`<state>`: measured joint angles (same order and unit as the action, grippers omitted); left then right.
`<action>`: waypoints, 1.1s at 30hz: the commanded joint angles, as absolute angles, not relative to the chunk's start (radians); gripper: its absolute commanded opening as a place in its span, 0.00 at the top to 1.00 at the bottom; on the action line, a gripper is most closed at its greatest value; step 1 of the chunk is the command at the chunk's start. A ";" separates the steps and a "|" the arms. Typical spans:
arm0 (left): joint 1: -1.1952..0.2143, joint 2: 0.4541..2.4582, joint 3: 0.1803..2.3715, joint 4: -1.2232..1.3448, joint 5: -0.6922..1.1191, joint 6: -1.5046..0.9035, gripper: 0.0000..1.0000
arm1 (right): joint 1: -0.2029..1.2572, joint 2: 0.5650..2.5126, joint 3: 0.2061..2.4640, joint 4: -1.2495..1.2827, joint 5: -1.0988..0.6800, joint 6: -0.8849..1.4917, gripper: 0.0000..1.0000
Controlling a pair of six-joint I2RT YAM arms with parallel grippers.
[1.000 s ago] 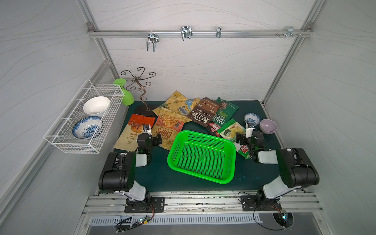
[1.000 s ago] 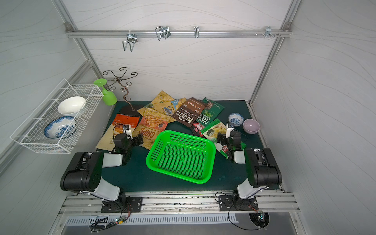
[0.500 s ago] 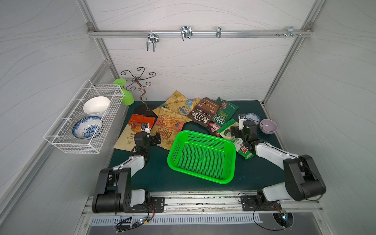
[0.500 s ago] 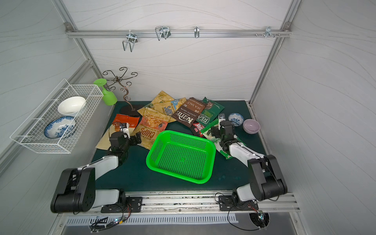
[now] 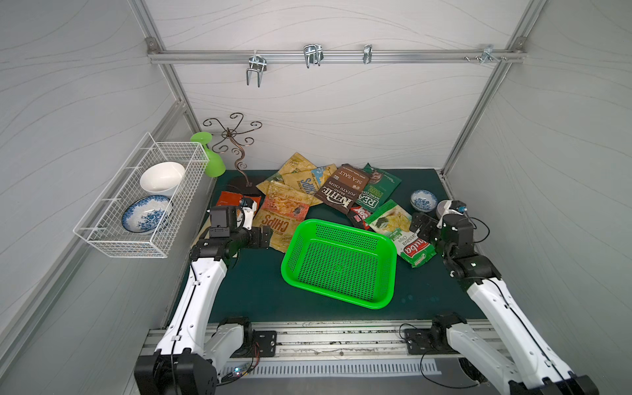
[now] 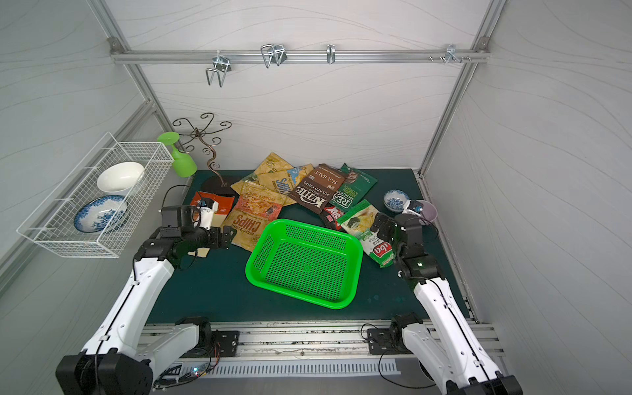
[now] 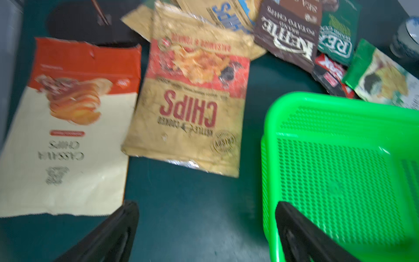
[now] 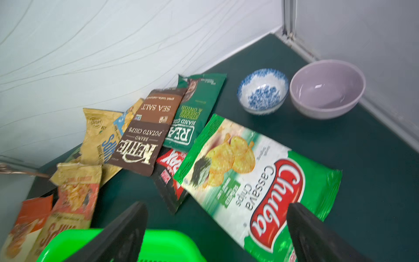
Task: Put the potato chips into the basket
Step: Pick up the potato chip from the center of the board.
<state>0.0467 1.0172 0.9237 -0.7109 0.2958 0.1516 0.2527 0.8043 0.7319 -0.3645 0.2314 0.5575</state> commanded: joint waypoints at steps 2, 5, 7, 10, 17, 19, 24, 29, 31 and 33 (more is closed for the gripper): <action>0.049 1.012 0.997 -0.942 0.461 0.208 0.02 | 0.241 0.808 0.750 -0.625 0.094 0.640 0.01; 0.049 1.021 0.985 -0.922 0.432 0.195 0.02 | 0.238 0.816 0.750 -0.703 0.014 0.606 0.01; 0.049 1.025 0.974 -0.895 0.386 0.163 0.02 | 0.238 0.791 0.724 -0.725 -0.020 0.592 0.01; 0.049 1.013 0.956 -0.891 0.399 0.168 0.02 | 0.237 0.747 0.686 -0.767 -0.069 0.605 0.01; 0.049 0.998 0.922 -0.862 0.436 0.181 0.02 | 0.212 0.629 0.559 -0.734 -0.153 0.700 0.13; 0.049 1.004 0.929 -0.867 0.440 0.181 0.02 | 0.170 0.632 0.542 -0.743 -0.142 0.710 0.14; 0.049 1.005 0.922 -0.858 0.434 0.179 0.02 | -0.006 0.707 0.510 -0.688 -0.267 0.704 0.15; 0.049 0.999 0.909 -0.844 0.436 0.176 0.02 | -0.147 0.806 0.486 -0.576 -0.344 0.708 0.19; 0.048 0.999 0.905 -0.841 0.436 0.177 0.02 | -0.199 0.850 0.465 -0.501 -0.386 0.725 0.20; 0.048 1.001 0.906 -0.841 0.438 0.176 0.02 | -0.244 0.895 0.438 -0.425 -0.402 0.749 0.24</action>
<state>0.0467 1.0031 0.9012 -0.8722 0.4198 0.1726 -0.1986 0.8539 0.4667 -0.5579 -0.3309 0.7155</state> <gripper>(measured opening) 0.984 0.770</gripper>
